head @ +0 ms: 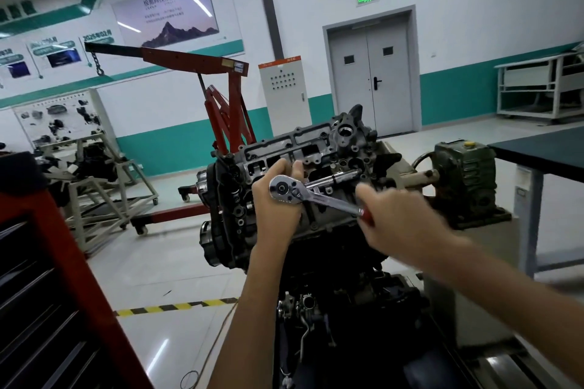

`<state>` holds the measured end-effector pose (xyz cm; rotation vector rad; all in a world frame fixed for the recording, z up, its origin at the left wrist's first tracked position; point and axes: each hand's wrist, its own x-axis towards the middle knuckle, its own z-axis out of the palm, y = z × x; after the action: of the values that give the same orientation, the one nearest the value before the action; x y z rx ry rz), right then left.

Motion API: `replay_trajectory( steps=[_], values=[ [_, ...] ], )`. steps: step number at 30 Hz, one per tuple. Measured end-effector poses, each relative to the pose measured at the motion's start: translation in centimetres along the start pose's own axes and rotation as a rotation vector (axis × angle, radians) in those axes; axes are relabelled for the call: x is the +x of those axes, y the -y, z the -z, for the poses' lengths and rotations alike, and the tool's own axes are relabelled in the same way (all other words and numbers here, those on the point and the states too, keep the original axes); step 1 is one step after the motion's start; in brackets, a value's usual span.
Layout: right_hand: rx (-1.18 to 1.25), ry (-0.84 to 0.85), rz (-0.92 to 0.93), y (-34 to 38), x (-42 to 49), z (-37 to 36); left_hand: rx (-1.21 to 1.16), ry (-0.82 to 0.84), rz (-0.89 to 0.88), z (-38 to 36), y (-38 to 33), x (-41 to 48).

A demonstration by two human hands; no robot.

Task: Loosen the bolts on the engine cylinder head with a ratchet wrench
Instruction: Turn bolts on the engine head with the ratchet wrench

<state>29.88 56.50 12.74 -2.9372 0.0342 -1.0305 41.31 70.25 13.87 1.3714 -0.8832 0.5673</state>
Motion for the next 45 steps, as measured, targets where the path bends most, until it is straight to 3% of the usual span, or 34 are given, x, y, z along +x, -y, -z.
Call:
replay_trajectory(
  steps=[4, 7, 12, 14, 16, 19, 25, 28, 30, 33, 36, 39, 42, 45],
  values=[
    [0.521, -0.006, -0.217, 5.2, -3.6, -4.5, -0.026, 0.006, -0.010, -1.7, -0.9, 0.4],
    [0.612, -0.032, -0.231, 6.1, -3.9, -5.3, 0.006, 0.096, -0.029, -1.2, -0.5, 0.7],
    [0.163, 0.141, 0.128, -0.1, -0.3, -0.3, 0.078, 0.217, -0.035, 1.3, 0.1, 0.9],
    [-0.066, 0.128, 0.259, -2.7, 2.7, 2.7, 0.126, 0.255, -0.043, 1.4, -0.3, 1.1],
    [-0.255, 0.019, 0.305, -4.2, 5.2, 5.2, 0.144, 0.314, -0.078, 1.2, -0.8, 1.4],
    [-0.271, -0.013, 0.228, -4.1, 5.5, 5.3, 0.143, 0.251, -0.107, 0.6, -0.7, 1.1],
    [0.214, 0.002, -0.063, 0.8, -1.0, -1.6, 0.062, -0.143, -0.059, -1.6, -0.3, 0.0],
    [0.550, 0.013, -0.184, 4.4, -3.3, -4.7, -0.031, -0.146, 0.047, -2.7, -0.6, 0.0],
    [0.650, -0.007, -0.216, 5.2, -3.8, -5.5, -0.069, -0.087, 0.066, -2.7, -0.6, 0.0],
    [0.493, 0.052, -0.099, 2.9, -2.9, -3.9, 0.055, 0.022, -0.062, -1.3, -0.1, 0.3],
    [0.121, 0.131, 0.147, -0.8, 0.3, -0.2, 0.055, 0.070, -0.033, 0.3, 0.1, 0.4],
    [-0.236, 0.071, 0.317, -3.5, 4.9, 4.1, 0.121, 0.153, -0.065, 1.0, -0.5, 0.7],
    [-0.351, -0.012, 0.286, -4.1, 6.9, 6.4, 0.181, 0.225, -0.123, 0.7, -0.8, 1.0],
    [-0.195, 0.025, 0.153, -2.6, 4.0, 3.9, 0.101, 0.085, -0.055, 0.4, -0.3, 0.3]
  ],
)
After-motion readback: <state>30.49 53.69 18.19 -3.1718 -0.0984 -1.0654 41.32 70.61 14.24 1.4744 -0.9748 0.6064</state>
